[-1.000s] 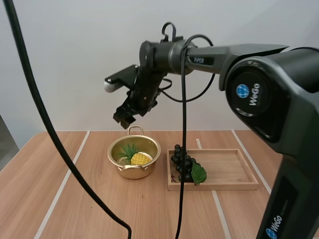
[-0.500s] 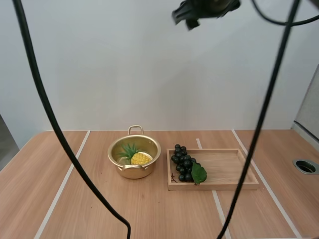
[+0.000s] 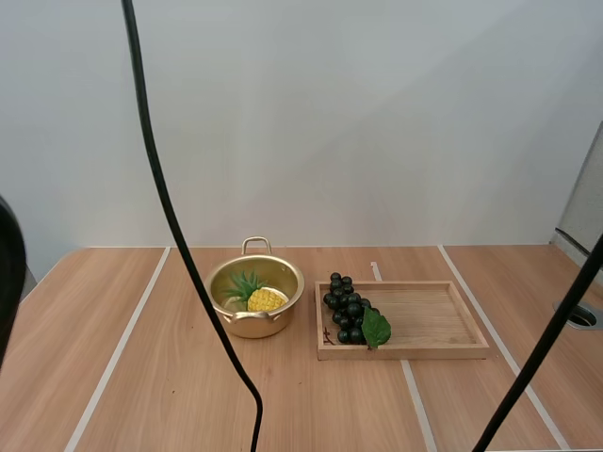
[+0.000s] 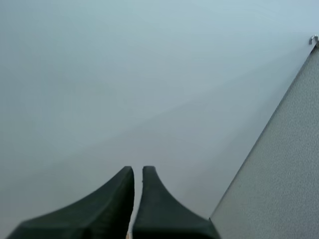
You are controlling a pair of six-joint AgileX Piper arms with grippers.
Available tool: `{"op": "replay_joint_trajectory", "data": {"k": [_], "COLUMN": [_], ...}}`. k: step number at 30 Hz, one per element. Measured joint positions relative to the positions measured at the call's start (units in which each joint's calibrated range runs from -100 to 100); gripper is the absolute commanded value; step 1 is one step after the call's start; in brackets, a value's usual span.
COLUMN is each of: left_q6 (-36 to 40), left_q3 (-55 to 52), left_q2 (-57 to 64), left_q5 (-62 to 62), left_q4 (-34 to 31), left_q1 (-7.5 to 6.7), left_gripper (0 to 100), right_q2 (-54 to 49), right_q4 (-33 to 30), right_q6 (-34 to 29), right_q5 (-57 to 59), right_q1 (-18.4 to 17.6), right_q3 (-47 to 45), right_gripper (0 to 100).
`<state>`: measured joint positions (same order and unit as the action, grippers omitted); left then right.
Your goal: Open the pot, put the pineapple inside, and close it
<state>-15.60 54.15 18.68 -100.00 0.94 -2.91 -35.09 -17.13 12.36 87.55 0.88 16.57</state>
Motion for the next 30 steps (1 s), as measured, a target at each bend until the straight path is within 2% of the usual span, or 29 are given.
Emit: {"op": "replay_joint_trajectory", "data": {"k": [8,18,22,26,30], "left_q6": [0.20,0.01,-1.32,-2.82,-4.69], "left_q3": [-13.54,-43.84,-55.89,-65.24,-77.67], "left_q2": [-1.65,-3.16,-3.16,-3.28,-3.28], "left_q5": [0.00,0.82,11.37,19.36,32.55], "left_q4": [3.89,12.52,15.24,15.55,15.91], "left_q1": [0.00,0.00,0.00,0.00,0.00], "left_gripper": [0,0,0,0,0], "right_q2": [-0.81,-2.21,-2.21,-2.21,-2.21], "right_q4": [0.00,0.51,0.63,0.77,0.77], "right_q6": [-1.60,-4.18,-4.61,-4.68,-4.71], "right_q5": [-3.72,-21.92,-29.19,-35.60,-43.04], "right_q1": [0.17,0.17,0.17,0.17,0.17], "right_q3": [-14.63,-37.47,-44.53,-50.19,-54.97], "right_gripper": [0,0,0,0,0]}}
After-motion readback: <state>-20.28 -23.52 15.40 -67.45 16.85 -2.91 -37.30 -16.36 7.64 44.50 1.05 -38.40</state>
